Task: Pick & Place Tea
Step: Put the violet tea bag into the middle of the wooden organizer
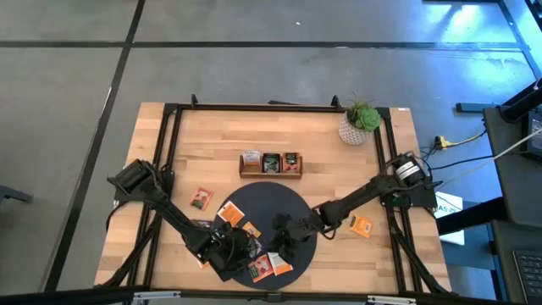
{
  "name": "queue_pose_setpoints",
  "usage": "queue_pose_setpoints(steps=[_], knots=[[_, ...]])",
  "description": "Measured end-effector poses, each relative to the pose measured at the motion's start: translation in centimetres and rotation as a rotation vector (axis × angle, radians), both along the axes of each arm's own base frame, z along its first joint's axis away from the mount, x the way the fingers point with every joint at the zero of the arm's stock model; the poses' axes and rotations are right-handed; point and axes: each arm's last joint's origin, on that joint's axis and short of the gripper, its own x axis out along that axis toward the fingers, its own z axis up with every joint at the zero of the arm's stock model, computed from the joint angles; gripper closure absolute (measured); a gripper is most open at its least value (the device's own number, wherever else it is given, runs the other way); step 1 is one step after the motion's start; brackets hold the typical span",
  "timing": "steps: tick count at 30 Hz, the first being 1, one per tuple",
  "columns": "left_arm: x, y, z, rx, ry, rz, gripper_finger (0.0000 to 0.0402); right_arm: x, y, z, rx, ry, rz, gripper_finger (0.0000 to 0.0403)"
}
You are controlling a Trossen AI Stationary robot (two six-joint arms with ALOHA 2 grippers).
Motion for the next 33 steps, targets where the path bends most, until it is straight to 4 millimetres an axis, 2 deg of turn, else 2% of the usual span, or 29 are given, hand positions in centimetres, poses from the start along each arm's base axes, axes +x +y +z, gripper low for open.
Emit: queue_pose_setpoints(steps=[7,13,22,33], knots=[[0.1,0.1,-0.2,0.002,0.002,0.017,0.0265,0.9,-1.4,-2.0,0.111,0.085,-0.103,0.0247],[0.0,0.2,-0.2,0.024,-0.008,0.031,0.0265,1.3,-2.4,-2.0,0.16,0.103,-0.117,0.0247],[0.1,0.4,-0.3,0.04,-0.028,0.068,0.0265,1.3,-2.5,-2.0,0.267,0.164,-0.152,0.0247],[0.6,0.9,-0.2,0.023,-0.043,0.1,0.0265,1.8,-2.6,-2.9,0.262,0.175,-0.162,0.0247]])
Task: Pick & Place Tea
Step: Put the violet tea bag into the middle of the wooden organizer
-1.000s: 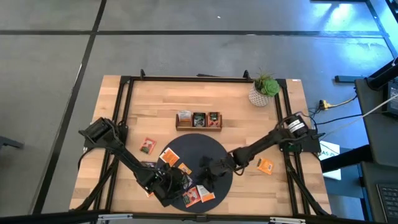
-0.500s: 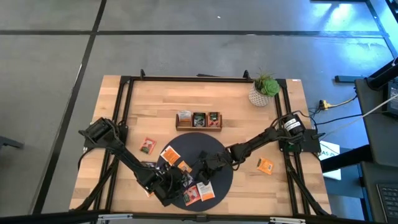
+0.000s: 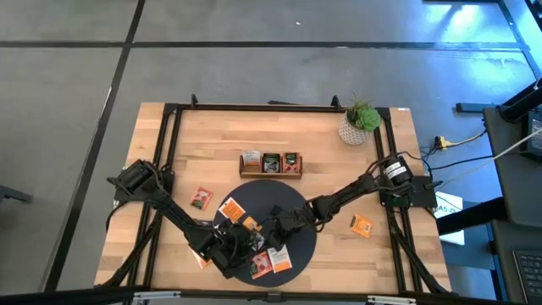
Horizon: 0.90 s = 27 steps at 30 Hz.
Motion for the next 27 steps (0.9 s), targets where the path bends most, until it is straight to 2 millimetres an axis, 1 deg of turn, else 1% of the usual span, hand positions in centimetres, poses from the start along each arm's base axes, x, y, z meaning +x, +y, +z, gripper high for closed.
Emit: queue_pose_setpoints(steps=[4,7,9,13,18,20,22,24,27], knots=[[0.0,0.0,0.0,-0.007,-0.001,0.01,0.0265,0.9,0.4,0.3,-0.006,-0.017,0.034,0.0248],[0.0,0.0,0.0,-0.008,-0.002,0.011,0.0265,1.6,0.6,0.9,-0.024,-0.031,0.055,0.0263],[0.0,0.0,0.0,-0.007,-0.003,0.013,0.0265,1.9,0.5,1.3,-0.059,-0.018,0.049,0.0281],[0.0,0.0,0.0,-0.007,-0.003,0.013,0.0265,1.9,0.0,1.0,-0.1,0.04,0.051,0.0327],[0.0,0.0,0.0,-0.008,-0.003,0.01,0.0265,1.9,-0.2,0.9,-0.124,0.043,0.068,0.0389],[-0.1,0.0,0.2,-0.014,-0.005,0.008,0.0265,1.9,-0.2,1.0,-0.133,0.033,0.08,0.0396],[-0.2,0.0,0.8,-0.019,-0.008,0.006,0.0265,1.9,-0.2,1.0,-0.124,0.034,0.096,0.0392],[-0.5,0.2,1.9,-0.021,-0.014,0.007,0.0265,1.9,-0.1,1.0,-0.112,0.035,0.117,0.039],[-1.5,0.7,4.3,0.017,-0.037,0.004,0.0265,1.8,-0.1,1.2,-0.126,0.02,0.146,0.0397]])
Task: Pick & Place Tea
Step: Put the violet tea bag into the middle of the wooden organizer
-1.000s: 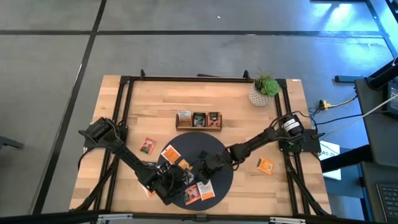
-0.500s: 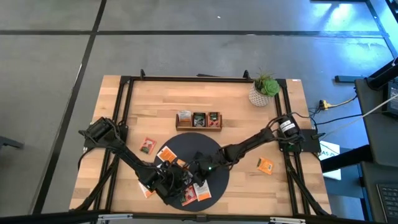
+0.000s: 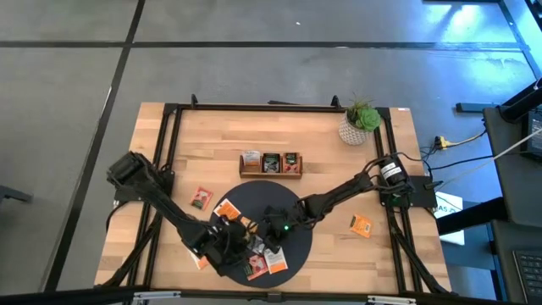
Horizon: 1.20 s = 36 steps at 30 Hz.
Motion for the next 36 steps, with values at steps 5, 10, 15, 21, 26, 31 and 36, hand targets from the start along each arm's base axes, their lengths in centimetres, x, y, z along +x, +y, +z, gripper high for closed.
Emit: queue_pose_setpoints(steps=[5,10,15,21,26,31,36], knots=[[-2.3,1.0,4.5,0.06,-0.124,0.078,0.0265,-0.2,-0.4,3.1,-0.04,-0.104,0.04,0.0396],[-3.5,1.6,7.7,0.069,-0.281,0.131,0.0265,-1.7,-1.3,8.1,-0.197,-0.199,0.024,0.0399],[-3.6,2.0,9.4,0.086,-0.376,0.148,0.0265,-6.0,-2.6,13.0,-0.33,-0.25,-0.055,0.0398],[-3.0,2.0,10.5,0.156,-0.487,0.179,0.0265,-12.5,-2.5,18.1,-0.467,-0.498,-0.291,0.0398],[-1.6,2.2,12.3,0.238,-0.601,0.211,0.0265,-14.4,-0.9,20.2,-0.552,-0.808,-0.436,0.0398],[0.1,2.5,14.3,0.312,-0.669,0.032,0.0265,-13.3,0.3,20.5,-0.606,-0.987,-0.43,0.0398],[1.1,3.3,15.0,0.345,-0.699,-0.069,0.0265,-11.6,1.6,21.4,-0.657,-1.1,-0.334,0.0398]])
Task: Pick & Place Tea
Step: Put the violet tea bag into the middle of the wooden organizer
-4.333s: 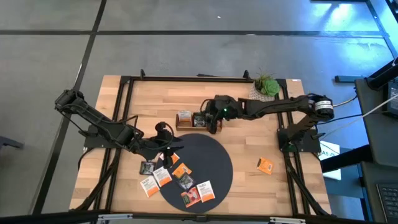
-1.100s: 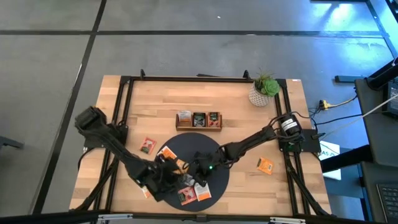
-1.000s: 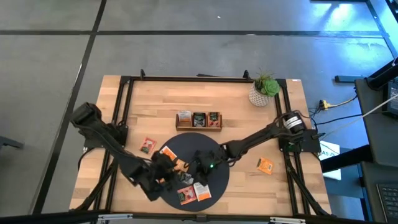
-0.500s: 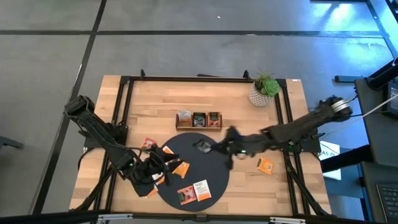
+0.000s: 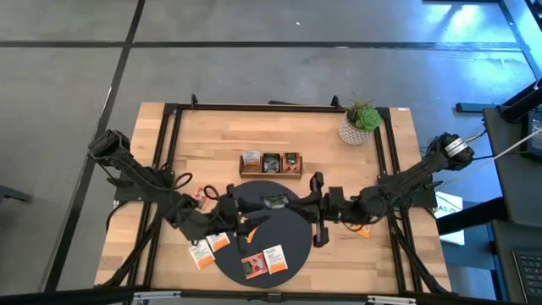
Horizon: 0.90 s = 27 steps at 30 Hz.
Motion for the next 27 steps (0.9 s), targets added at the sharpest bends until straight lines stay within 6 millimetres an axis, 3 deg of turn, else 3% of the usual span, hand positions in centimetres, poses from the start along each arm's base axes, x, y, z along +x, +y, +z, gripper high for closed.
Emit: queue_pose_setpoints(steps=[7,19,27], knots=[[0.4,0.5,0.1,-0.06,-0.028,0.0,0.0265,1.5,1.0,0.3,-0.071,-0.007,0.016,0.0398],[-0.2,-0.4,2.2,0.022,-0.164,-0.049,0.0265,1.4,1.2,0.3,-0.071,-0.006,0.025,0.0398],[-0.5,-0.8,2.4,0.011,-0.186,-0.069,0.0265,1.4,1.2,0.3,-0.071,-0.003,0.018,0.0398]])
